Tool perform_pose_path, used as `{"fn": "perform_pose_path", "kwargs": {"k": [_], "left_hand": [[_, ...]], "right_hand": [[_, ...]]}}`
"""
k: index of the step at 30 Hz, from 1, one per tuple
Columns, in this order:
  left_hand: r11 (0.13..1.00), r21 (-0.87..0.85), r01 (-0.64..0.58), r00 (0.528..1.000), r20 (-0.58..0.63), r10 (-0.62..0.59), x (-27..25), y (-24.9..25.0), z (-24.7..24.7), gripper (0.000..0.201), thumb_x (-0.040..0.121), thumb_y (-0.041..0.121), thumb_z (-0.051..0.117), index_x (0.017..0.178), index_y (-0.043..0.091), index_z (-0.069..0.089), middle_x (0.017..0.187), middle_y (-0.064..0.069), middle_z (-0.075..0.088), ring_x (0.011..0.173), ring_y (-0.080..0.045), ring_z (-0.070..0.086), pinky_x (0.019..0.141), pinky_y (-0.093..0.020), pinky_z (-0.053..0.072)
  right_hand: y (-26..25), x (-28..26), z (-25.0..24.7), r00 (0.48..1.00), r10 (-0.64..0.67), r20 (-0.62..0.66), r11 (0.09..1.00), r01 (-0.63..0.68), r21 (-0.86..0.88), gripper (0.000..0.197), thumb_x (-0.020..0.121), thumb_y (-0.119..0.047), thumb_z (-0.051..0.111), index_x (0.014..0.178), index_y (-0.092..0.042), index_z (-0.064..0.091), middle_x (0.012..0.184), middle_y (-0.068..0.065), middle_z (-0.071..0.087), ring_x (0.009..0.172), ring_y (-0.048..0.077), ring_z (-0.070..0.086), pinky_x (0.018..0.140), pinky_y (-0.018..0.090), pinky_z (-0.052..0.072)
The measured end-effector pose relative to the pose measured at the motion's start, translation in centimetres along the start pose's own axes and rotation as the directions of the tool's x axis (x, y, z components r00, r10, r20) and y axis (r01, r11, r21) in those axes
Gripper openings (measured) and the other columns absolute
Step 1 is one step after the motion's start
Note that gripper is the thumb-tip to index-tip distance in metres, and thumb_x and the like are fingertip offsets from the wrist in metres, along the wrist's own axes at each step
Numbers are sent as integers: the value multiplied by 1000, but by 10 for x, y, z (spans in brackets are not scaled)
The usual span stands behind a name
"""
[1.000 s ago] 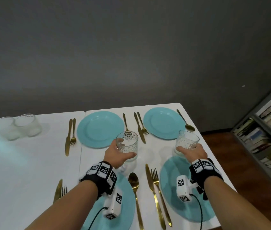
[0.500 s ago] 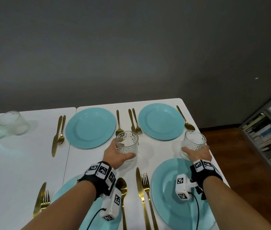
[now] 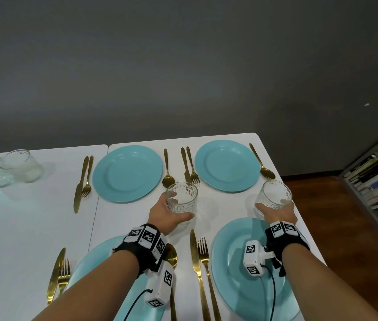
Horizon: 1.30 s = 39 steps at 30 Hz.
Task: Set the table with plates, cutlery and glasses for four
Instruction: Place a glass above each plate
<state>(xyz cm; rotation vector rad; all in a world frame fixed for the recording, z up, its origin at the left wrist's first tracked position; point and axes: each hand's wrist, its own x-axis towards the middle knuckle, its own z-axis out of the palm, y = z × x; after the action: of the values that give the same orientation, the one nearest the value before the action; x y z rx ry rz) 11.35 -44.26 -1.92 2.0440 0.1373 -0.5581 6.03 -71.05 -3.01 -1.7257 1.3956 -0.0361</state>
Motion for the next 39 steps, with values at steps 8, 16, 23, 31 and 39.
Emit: {"fn": "perform_pose_path", "kwargs": {"k": [8,16,23,31,39], "left_hand": [[1000,9,2,1000,6,-2,0,-3,6,82,64,24,84,134,19,41,134,-2,55,121,-21,52,96,-26,41],[1000,19,15,999,33,-16,2,-1,21,83,64,23,85,135,19,41,136,-2,53,123,-20,51,90,-21,37],[999,36,-14,999,30,13,4,4,38,83,62,19,86,133,18,42,133,-1,56,122,-20,53,91,-20,39],[999,44,0,999,50,-2,9,6,57,83,64,16,84,134,20,41,130,0,57,119,-20,54,72,-10,43],[996,76,-48,997,56,43,14,9,71,88,62,18,85,136,20,38,133,-3,56,123,-23,52,92,-21,40]], "right_hand": [[-2,-2,-7,1000,25,2,1000,-25,-10,89,72,-24,82,142,-9,29,141,17,45,128,36,45,103,40,40],[-4,-11,-6,990,137,29,987,-135,-86,88,74,-23,79,141,-1,26,140,20,45,125,36,48,101,43,42],[-9,-30,1,989,115,96,983,-99,-153,81,82,-22,69,144,6,24,140,20,45,125,34,48,98,37,43],[10,-60,24,953,19,304,982,39,-183,65,82,-19,69,135,7,40,138,19,46,125,33,47,100,37,40],[14,-58,23,935,-55,350,950,157,-269,56,82,-19,66,134,-5,49,142,10,48,131,26,44,109,32,35]]}}
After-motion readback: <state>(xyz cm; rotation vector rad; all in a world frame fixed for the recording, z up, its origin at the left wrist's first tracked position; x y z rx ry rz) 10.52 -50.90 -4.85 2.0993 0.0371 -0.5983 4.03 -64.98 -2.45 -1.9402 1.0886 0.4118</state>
